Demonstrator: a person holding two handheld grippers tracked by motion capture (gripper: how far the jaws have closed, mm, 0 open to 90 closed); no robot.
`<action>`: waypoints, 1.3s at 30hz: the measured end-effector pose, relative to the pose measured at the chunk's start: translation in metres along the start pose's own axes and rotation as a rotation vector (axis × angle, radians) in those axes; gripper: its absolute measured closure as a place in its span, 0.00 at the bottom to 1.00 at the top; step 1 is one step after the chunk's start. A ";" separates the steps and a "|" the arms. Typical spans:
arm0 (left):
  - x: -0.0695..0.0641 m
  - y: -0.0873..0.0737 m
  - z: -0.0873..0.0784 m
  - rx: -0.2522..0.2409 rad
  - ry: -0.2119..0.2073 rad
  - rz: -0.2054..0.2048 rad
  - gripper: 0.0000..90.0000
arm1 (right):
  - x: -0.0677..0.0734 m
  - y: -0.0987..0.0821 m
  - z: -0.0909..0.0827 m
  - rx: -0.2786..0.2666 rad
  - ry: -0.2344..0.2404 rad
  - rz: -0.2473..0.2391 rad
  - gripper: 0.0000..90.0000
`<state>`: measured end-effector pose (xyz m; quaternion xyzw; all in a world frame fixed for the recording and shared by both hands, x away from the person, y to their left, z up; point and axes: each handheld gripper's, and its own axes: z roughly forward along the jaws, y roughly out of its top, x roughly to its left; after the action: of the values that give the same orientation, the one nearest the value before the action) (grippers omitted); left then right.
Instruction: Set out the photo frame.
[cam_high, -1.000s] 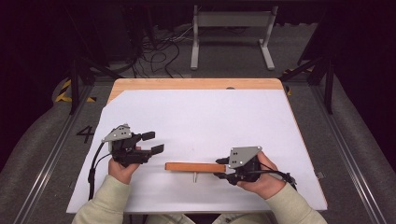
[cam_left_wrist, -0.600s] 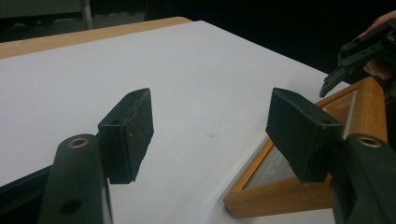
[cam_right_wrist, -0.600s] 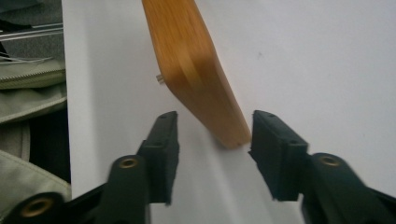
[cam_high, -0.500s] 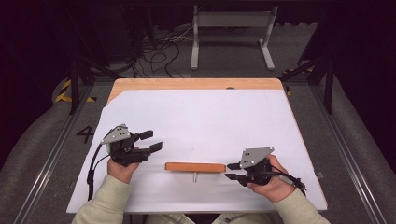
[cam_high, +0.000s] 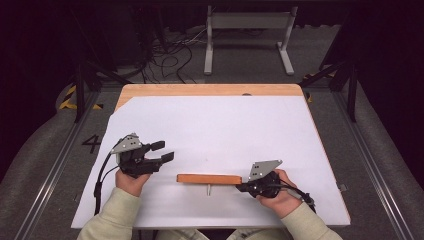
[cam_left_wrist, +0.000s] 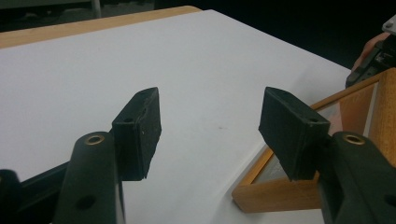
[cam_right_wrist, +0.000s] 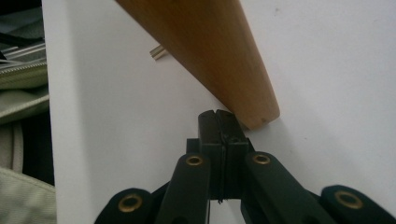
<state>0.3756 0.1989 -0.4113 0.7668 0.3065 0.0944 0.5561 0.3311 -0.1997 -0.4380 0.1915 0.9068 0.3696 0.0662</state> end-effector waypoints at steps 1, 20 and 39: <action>0.001 0.000 0.000 -0.002 0.001 0.010 0.45 | 0.000 0.000 0.000 -0.003 0.003 0.012 1.00; 0.000 -0.007 -0.006 0.042 0.011 -0.018 0.51 | -0.046 0.017 0.015 -0.068 -0.063 0.174 1.00; -0.001 -0.008 -0.002 0.091 0.031 0.014 0.64 | -0.076 0.049 0.051 -0.083 -0.106 0.222 1.00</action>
<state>0.3712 0.2012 -0.4178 0.7919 0.3138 0.0959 0.5150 0.4293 -0.1651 -0.4416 0.3071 0.8591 0.4014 0.0805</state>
